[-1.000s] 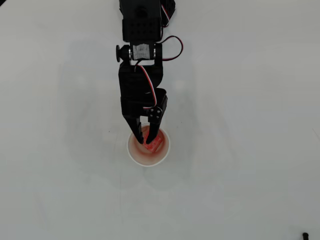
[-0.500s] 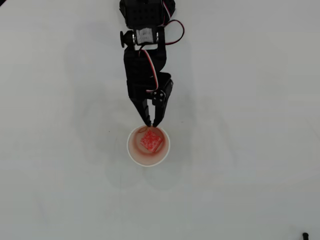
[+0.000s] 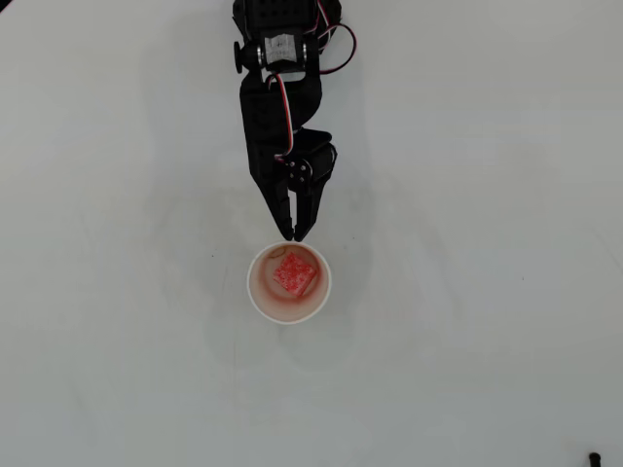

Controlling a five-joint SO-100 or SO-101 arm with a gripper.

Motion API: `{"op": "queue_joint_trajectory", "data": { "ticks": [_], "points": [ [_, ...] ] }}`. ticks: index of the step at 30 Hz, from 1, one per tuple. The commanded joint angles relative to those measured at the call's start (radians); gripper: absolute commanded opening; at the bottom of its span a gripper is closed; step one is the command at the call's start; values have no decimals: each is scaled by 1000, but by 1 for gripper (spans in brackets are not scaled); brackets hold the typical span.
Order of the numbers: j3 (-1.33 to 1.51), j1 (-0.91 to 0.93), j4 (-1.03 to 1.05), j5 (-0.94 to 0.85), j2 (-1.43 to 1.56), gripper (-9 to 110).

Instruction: Grasp a red cube and put it in the cup.

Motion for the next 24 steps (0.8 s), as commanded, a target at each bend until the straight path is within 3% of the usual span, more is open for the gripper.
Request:
{"op": "queue_joint_trajectory", "data": {
  "ticks": [1,14,24],
  "points": [
    [-3,0,20,103,54,0],
    [44,3,313,232,164,0],
    [166,-11,282,847,270,0]
  ]
}}
